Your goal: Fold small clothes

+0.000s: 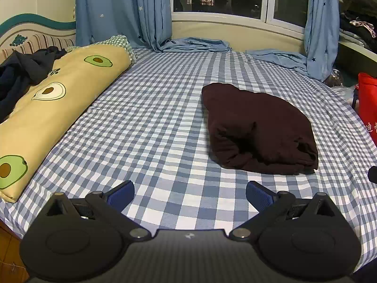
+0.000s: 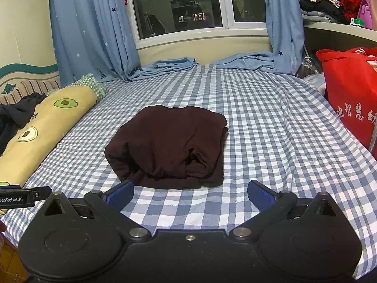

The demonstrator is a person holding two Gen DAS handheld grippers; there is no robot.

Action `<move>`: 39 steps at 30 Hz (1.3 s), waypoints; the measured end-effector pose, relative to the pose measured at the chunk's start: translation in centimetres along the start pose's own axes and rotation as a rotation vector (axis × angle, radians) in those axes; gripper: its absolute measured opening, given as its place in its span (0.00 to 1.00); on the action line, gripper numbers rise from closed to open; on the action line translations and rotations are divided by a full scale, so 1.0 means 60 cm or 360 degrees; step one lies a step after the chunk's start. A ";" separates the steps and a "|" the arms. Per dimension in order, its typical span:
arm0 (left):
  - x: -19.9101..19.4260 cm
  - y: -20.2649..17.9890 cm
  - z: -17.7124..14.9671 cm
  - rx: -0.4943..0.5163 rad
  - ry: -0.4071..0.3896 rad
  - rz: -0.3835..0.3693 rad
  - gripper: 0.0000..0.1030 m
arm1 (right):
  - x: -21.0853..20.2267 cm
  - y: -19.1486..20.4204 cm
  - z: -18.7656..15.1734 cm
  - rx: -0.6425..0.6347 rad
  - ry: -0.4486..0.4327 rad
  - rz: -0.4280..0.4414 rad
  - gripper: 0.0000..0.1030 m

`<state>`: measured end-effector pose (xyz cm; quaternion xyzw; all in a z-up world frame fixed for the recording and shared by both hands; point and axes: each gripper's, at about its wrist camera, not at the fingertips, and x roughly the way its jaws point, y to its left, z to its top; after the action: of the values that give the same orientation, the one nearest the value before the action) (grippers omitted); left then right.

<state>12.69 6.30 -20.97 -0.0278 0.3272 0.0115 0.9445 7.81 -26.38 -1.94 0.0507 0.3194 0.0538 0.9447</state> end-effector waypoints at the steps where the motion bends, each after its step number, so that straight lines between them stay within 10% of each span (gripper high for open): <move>1: 0.001 0.000 0.000 -0.0001 0.0002 0.0001 0.99 | 0.001 0.001 0.000 0.0000 0.0004 0.0000 1.00; 39: 0.003 0.007 -0.007 -0.0011 0.0028 0.0014 0.99 | 0.011 0.005 -0.003 -0.0018 0.0040 0.0019 1.00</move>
<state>12.56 6.68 -21.44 -0.0296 0.3356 0.0166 0.9414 8.21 -25.99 -2.47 0.0467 0.3306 0.0618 0.9406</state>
